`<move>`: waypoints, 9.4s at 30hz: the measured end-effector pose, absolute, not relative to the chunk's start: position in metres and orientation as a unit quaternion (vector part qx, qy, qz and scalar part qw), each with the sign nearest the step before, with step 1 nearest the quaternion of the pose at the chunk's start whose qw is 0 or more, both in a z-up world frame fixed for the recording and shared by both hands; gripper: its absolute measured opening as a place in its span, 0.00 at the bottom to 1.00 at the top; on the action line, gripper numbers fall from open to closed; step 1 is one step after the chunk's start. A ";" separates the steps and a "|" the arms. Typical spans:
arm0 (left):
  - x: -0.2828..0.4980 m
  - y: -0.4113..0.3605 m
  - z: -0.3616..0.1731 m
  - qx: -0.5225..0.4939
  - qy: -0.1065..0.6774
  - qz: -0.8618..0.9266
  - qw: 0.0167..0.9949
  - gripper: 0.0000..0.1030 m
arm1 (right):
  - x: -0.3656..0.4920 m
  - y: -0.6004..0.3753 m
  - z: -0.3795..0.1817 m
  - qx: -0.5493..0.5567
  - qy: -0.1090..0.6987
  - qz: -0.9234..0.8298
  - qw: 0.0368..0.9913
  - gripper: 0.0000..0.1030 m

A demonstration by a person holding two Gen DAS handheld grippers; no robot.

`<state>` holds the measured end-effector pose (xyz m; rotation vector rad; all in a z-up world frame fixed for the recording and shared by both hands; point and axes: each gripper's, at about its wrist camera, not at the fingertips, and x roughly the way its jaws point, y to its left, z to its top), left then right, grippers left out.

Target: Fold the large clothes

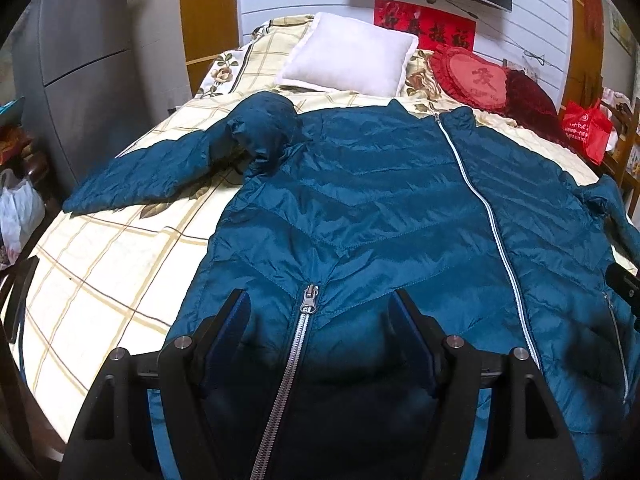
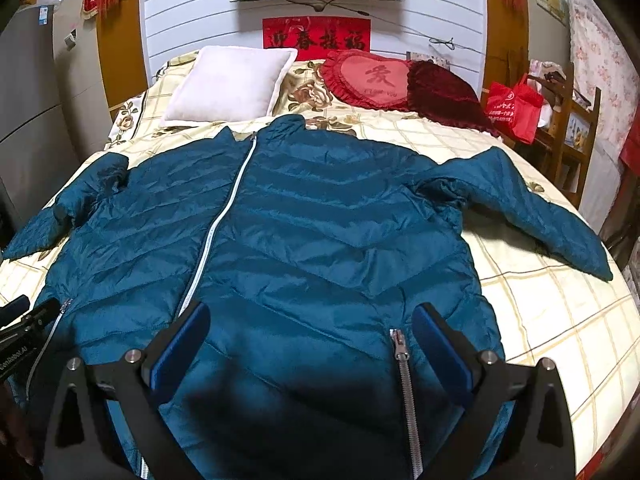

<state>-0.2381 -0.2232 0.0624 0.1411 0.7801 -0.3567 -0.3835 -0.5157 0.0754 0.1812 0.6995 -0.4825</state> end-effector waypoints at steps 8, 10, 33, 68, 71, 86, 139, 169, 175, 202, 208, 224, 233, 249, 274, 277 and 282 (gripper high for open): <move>-0.239 -0.223 0.061 0.072 0.373 -0.170 0.909 0.53 | -0.383 -0.517 0.073 0.082 0.344 -0.240 0.904 1.00; -0.239 -0.223 0.061 0.072 0.373 -0.170 0.909 0.53 | -0.383 -0.517 0.072 0.080 0.343 -0.241 0.904 1.00; -0.240 -0.222 0.058 0.073 0.372 -0.173 0.909 0.53 | -0.383 -0.517 0.066 0.101 0.339 -0.230 0.907 1.00; -0.239 -0.209 0.064 0.070 0.367 -0.161 0.913 0.53 | -0.379 -0.493 0.081 0.132 0.371 -0.188 0.900 1.00; -0.239 -0.207 0.066 0.068 0.366 -0.161 0.914 0.53 | -0.377 -0.489 0.096 0.138 0.365 -0.184 0.902 1.00; -0.239 -0.204 0.071 0.061 0.365 -0.160 0.915 0.53 | -0.354 -0.468 0.132 0.095 0.357 -0.172 0.913 1.00; -0.177 -0.221 0.086 0.067 0.374 -0.152 0.913 0.53 | -0.277 -0.456 0.082 0.068 0.371 -0.140 0.915 0.99; -0.079 -0.123 0.085 -0.019 0.411 -0.070 0.909 0.53 | -0.200 -0.464 0.053 0.078 0.393 -0.113 0.909 1.00; -0.021 -0.033 0.068 -0.129 0.420 0.017 0.898 0.53 | -0.175 -0.461 0.044 0.097 0.404 -0.094 0.905 1.00; 0.006 0.003 0.103 -0.243 0.319 -0.015 0.916 0.00 | -0.188 -0.467 0.047 0.107 0.423 -0.077 0.897 1.00; -0.040 -0.091 0.155 -0.182 0.308 -0.136 0.924 0.00 | -0.211 -0.485 0.057 0.127 0.413 -0.090 0.897 1.00; -0.084 -0.297 0.084 -0.091 0.431 -0.249 0.862 0.00 | -0.258 -0.555 0.054 0.148 0.418 -0.147 0.884 1.00; -0.103 -0.327 0.050 -0.025 0.486 -0.282 0.827 0.00 | -0.261 -0.566 0.037 0.209 0.418 -0.110 0.877 1.00; -0.116 -0.212 0.098 -0.093 0.431 -0.258 0.860 0.43 | -0.199 -0.520 0.057 0.300 0.361 0.004 0.883 1.00; -0.077 -0.170 0.063 -0.129 0.445 -0.134 0.876 0.43 | -0.203 -0.611 0.115 0.279 0.287 -0.084 0.913 0.10; -0.077 -0.186 0.056 -0.106 0.454 -0.143 0.873 0.43 | -0.211 -0.634 0.120 0.252 0.296 -0.133 0.912 0.10; -0.077 -0.209 0.044 -0.071 0.462 -0.152 0.871 0.43 | -0.207 -0.669 0.110 0.178 0.334 -0.220 0.899 0.10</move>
